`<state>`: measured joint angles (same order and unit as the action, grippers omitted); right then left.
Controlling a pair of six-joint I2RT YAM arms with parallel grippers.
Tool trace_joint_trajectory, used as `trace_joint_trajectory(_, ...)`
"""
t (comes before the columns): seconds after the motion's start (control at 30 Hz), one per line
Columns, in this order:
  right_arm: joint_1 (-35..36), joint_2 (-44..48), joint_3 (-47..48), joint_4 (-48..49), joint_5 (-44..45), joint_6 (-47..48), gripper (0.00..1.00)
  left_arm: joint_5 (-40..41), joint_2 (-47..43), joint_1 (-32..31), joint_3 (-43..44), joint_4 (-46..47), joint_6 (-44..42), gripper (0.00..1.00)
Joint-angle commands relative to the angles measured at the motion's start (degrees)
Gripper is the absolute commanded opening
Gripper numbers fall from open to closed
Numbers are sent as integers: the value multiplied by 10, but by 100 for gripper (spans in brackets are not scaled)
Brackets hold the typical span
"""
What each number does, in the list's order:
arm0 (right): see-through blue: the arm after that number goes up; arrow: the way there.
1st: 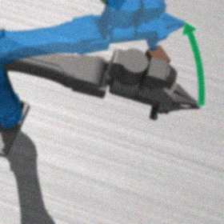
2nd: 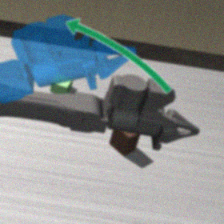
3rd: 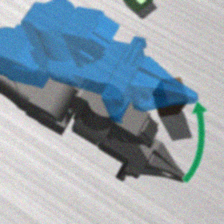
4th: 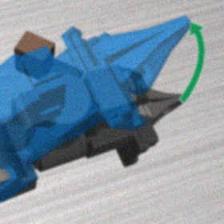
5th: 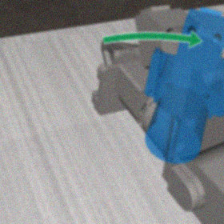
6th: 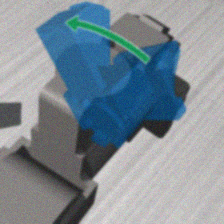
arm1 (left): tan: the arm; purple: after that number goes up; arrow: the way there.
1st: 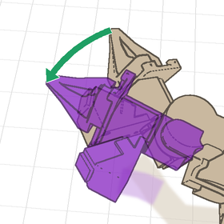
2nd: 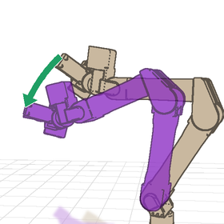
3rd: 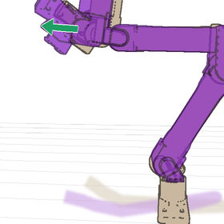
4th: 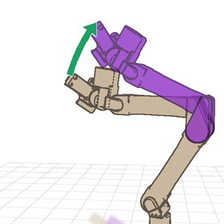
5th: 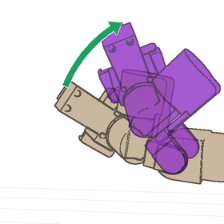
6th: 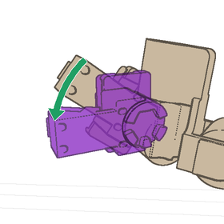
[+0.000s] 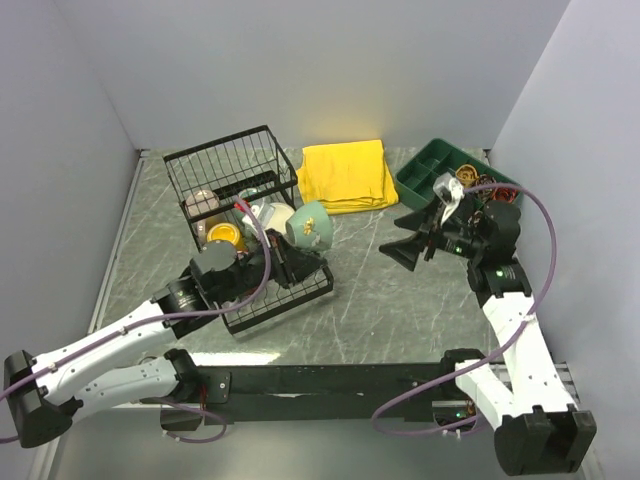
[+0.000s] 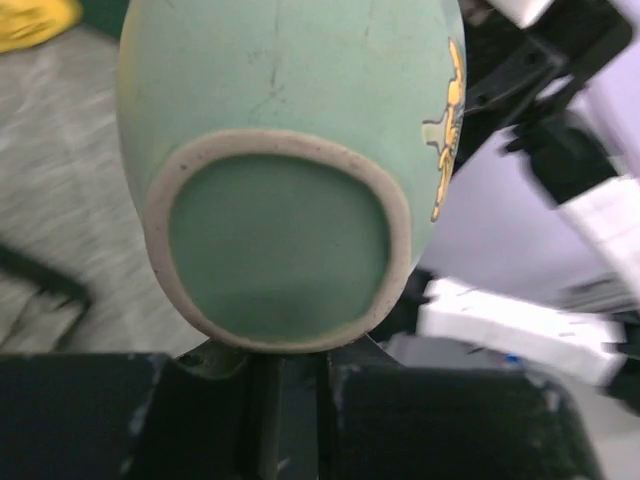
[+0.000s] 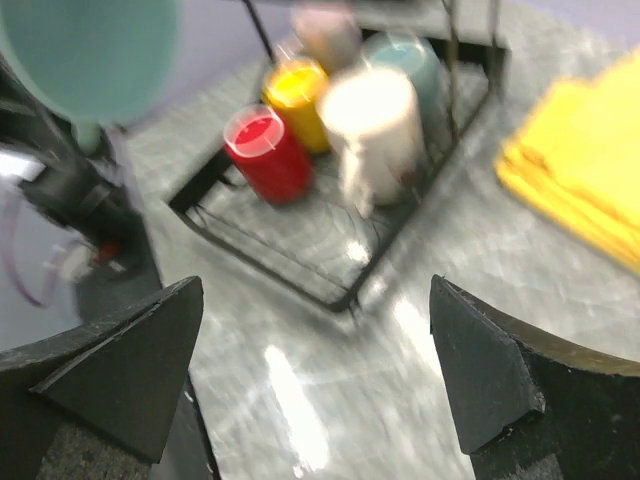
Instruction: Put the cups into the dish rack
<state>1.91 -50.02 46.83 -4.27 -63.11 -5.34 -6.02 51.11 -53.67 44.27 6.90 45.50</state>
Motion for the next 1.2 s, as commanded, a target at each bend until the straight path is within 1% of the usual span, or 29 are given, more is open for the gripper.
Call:
trace_joint_trajectory(0.0,-42,27,-71,-37,17,96,100,58,-15,1,22,-173,-113,1)
trace_joint_trajectory(0.03,-59,33,-101,-29,12,102,100,75,-12,1,27,-194,-150,1)
trace_joint_trajectory(0.07,-70,41,-110,-17,8,105,100,82,-10,1,36,-235,-167,1)
trace_joint_trajectory(0.17,-93,54,-108,-36,6,124,100,97,2,1,47,-290,-232,1)
trace_joint_trajectory(0.23,-108,55,-110,-33,-3,117,100,119,16,1,48,-310,-272,1)
trace_joint_trajectory(0.33,-122,59,-112,-27,-8,113,100,141,39,1,52,-332,-308,1)
trace_joint_trajectory(0.43,-134,60,-111,-29,-15,111,100,164,65,1,56,-341,-330,1)
trace_joint_trajectory(0.63,-155,62,-112,-28,-25,105,100,191,119,14,60,-356,-348,1)
trace_joint_trajectory(0.93,-177,61,-114,-22,-46,93,100,170,171,51,54,-327,-381,1)
trace_joint_trajectory(1.17,-186,62,-114,-22,-52,91,100,158,222,55,52,-325,-397,2)
